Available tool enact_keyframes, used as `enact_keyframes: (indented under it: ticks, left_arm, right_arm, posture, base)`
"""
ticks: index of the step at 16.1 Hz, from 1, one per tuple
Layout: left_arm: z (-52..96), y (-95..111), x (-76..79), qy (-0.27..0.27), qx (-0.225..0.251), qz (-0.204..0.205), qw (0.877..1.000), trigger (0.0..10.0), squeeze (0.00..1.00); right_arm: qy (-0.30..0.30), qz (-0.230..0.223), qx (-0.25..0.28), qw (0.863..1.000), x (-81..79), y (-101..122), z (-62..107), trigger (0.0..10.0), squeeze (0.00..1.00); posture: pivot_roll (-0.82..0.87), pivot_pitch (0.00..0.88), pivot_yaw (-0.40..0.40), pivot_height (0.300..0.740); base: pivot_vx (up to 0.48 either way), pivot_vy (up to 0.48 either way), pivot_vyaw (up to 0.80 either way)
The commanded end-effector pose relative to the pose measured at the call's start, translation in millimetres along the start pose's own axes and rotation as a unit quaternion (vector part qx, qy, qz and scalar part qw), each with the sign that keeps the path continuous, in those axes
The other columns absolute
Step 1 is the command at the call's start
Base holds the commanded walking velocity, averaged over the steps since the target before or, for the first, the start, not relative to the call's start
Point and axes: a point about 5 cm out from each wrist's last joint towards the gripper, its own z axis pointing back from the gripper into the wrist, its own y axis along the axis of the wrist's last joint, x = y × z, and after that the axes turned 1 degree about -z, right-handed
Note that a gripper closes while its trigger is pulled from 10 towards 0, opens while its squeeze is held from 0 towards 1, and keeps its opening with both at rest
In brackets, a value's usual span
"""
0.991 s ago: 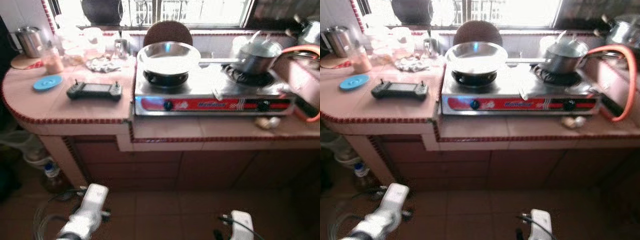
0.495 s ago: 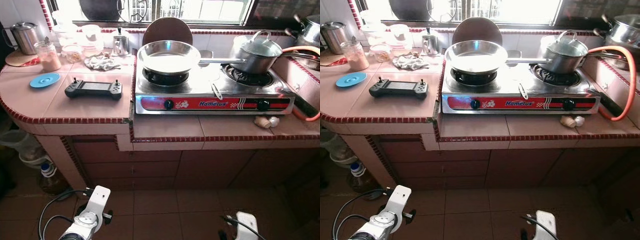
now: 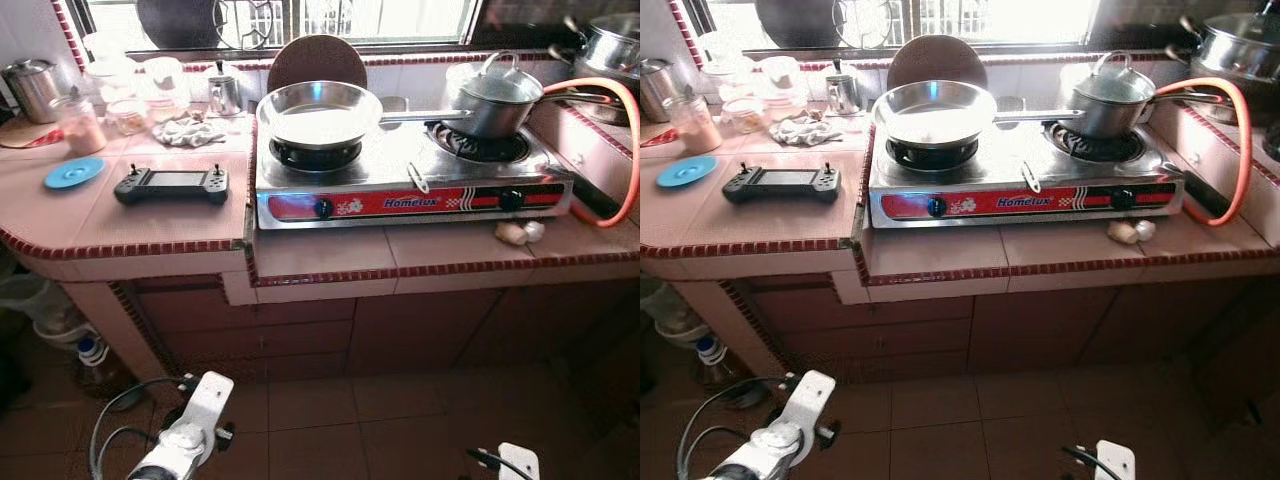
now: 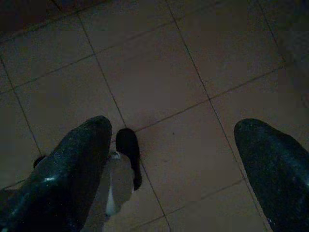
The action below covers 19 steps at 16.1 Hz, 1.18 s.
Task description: Kitchen organization
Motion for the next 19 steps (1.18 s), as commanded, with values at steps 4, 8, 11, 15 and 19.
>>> enact_keyframes:
  ticks: [4,8,11,15,19]
  left_arm:
    - [-1.0,10.5,6.1,-0.008,0.009,0.014,1.0,10.0,0.0]
    - [-0.4,2.8,4.1,-0.01,0.0,0.012,1.0,10.0,0.0]
    - [-0.8,7.0,11.6,-0.021,0.006,0.022,1.0,10.0,0.0]
    - [0.9,-9.1,31.2,-0.043,-0.015,0.013,0.999,10.0,0.0]
    - [1.6,-6.7,44.2,-0.068,-0.008,-0.001,0.998,10.0,0.0]
  right_arm:
    - [-0.01,-0.002,0.007,1.0,12.7,2.5,1.1,10.0,0.0]
    - [0.01,0.005,0.02,1.0,1.0,11.1,-1.3,10.0,0.0]
    - [0.019,0.003,0.029,0.999,-4.9,11.0,-1.2,10.0,0.0]
    - [0.027,-0.007,0.015,1.0,-8.7,-4.9,1.7,10.0,0.0]
    - [0.038,-0.024,0.033,0.998,-17.5,11.7,-1.8,10.0,0.0]
  posture:
    - [-0.06,0.0,-0.022,0.74]
    - [-0.06,0.0,-0.009,0.74]
    - [-0.05,0.0,-0.015,0.74]
    - [-0.06,0.0,-0.053,0.74]
    - [-0.06,0.0,-0.03,0.74]
  base:
    - [0.0,0.0,0.0]
    - [0.0,0.0,0.0]
    - [0.0,0.0,0.0]
    - [0.0,0.0,0.0]
    - [0.0,0.0,0.0]
